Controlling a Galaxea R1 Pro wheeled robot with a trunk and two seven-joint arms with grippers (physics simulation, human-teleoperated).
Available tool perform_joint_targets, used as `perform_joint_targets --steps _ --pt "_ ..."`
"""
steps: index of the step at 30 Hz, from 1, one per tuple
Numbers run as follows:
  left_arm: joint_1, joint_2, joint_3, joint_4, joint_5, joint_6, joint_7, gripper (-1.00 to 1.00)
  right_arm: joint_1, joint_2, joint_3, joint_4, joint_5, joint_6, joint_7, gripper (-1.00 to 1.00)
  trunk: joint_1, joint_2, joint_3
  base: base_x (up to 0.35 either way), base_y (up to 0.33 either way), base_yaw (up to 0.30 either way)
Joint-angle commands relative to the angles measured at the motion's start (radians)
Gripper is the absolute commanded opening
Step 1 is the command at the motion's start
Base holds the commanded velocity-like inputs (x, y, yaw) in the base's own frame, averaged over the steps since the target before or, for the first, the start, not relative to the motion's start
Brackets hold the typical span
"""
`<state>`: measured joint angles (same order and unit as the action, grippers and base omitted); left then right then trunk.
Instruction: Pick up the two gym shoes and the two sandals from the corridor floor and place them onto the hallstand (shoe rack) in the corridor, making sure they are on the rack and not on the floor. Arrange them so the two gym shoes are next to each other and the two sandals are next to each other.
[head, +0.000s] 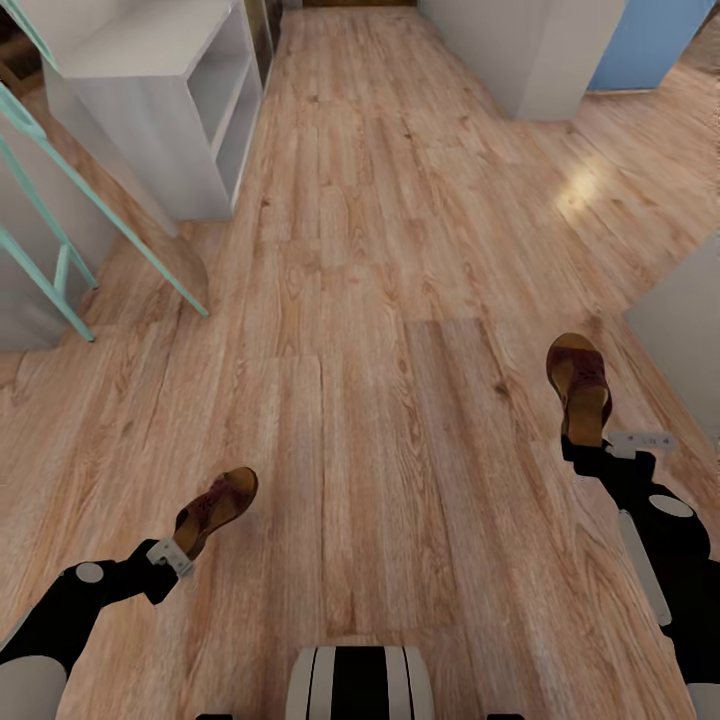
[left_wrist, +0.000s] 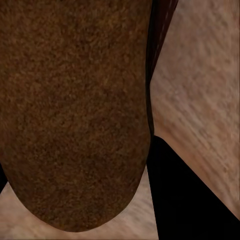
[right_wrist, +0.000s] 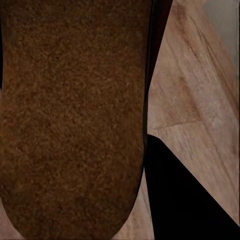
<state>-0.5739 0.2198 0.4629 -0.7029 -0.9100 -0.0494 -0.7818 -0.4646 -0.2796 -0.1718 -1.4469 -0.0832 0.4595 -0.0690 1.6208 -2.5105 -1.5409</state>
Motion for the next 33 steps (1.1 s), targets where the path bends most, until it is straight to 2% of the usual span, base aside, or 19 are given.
perform_joint_targets --steps 1,3,5,7,10,11,12,15,16,18,20,21,23,24,27,33 --pt "0.000 -0.001 0.006 -0.001 -0.012 -0.008 -0.004 -1.00 0.000 0.000 0.001 -0.001 -0.007 0.005 -0.009 -1.00 -0.001 0.000 0.005 0.000 0.000 0.000" --pt "0.002 -0.002 0.026 0.000 -0.006 -0.009 -0.003 -1.00 0.000 0.000 0.001 -0.001 0.011 0.004 -0.008 -1.00 -0.001 0.001 0.016 0.000 0.000 0.000" --pt "0.006 -0.004 0.062 0.000 0.004 -0.010 -0.003 -1.00 0.000 0.000 0.001 -0.002 0.018 0.004 -0.008 -1.00 -0.002 0.001 0.027 0.000 0.000 0.000" --pt "0.009 -0.007 0.100 0.000 0.011 -0.013 -0.003 -1.00 0.000 0.001 0.001 -0.003 0.022 0.004 -0.008 -1.00 -0.003 0.001 0.038 0.000 0.000 0.000" --pt "0.012 -0.008 0.133 0.001 0.015 -0.017 -0.004 -1.00 0.000 0.003 0.002 -0.002 0.023 0.004 -0.008 -1.00 -0.005 0.002 0.054 0.000 0.000 0.000" --pt "0.014 -0.008 0.164 0.002 0.028 -0.020 -0.004 -1.00 0.000 0.005 0.002 -0.002 0.023 0.004 -0.008 -1.00 -0.005 0.002 0.059 0.000 0.000 0.000" --pt "0.014 -0.008 0.176 0.002 0.035 -0.021 -0.004 -1.00 0.000 0.006 0.002 -0.002 0.023 0.004 -0.008 -1.00 -0.005 0.003 0.065 0.000 0.000 0.000" --pt "0.015 -0.008 0.248 0.004 0.110 -0.026 -0.005 -1.00 0.000 0.009 0.003 -0.001 0.022 0.003 -0.008 -1.00 -0.007 0.003 0.081 0.000 0.000 0.000" --pt "0.016 -0.008 0.272 0.004 0.166 -0.027 -0.006 -1.00 0.000 0.012 0.004 0.000 0.021 0.001 -0.009 -1.00 -0.007 0.004 0.086 0.000 0.000 0.000" --pt "0.016 -0.010 0.282 0.003 0.202 -0.037 -0.005 -1.00 0.000 0.020 0.004 0.003 0.020 0.000 -0.009 -1.00 -0.008 0.004 0.097 0.000 0.000 0.000" --pt "0.018 -0.012 0.291 0.004 0.228 -0.082 0.004 -1.00 0.000 0.025 0.004 0.006 0.019 -0.002 -0.009 -1.00 -0.009 0.004 0.104 0.000 0.000 0.000" --pt "0.021 -0.012 0.299 0.007 0.247 -0.104 0.023 -1.00 0.000 0.026 0.003 0.005 0.018 -0.003 -0.009 -1.00 -0.009 0.004 0.106 0.000 0.000 0.000" --pt "0.045 -0.014 0.318 0.012 0.318 -0.129 0.081 -1.00 0.000 0.026 0.003 0.003 0.020 -0.005 -0.008 -1.00 -0.009 0.004 0.109 0.000 0.000 0.000" --pt "0.052 -0.015 0.318 0.010 0.329 -0.132 0.088 -1.00 0.004 0.026 0.002 0.005 0.021 -0.005 -0.008 -1.00 -0.009 0.004 0.111 0.000 0.000 0.000" --pt "0.061 -0.017 0.319 0.007 0.343 -0.136 0.099 -1.00 0.050 0.025 0.002 0.007 0.022 -0.008 -0.010 -1.00 -0.009 0.004 0.115 0.000 0.000 0.000" --pt "0.064 -0.022 0.319 0.013 0.349 -0.138 0.102 -1.00 0.100 0.025 0.000 0.008 0.022 -0.035 -0.012 -1.00 -0.009 0.004 0.129 0.000 0.000 0.000"
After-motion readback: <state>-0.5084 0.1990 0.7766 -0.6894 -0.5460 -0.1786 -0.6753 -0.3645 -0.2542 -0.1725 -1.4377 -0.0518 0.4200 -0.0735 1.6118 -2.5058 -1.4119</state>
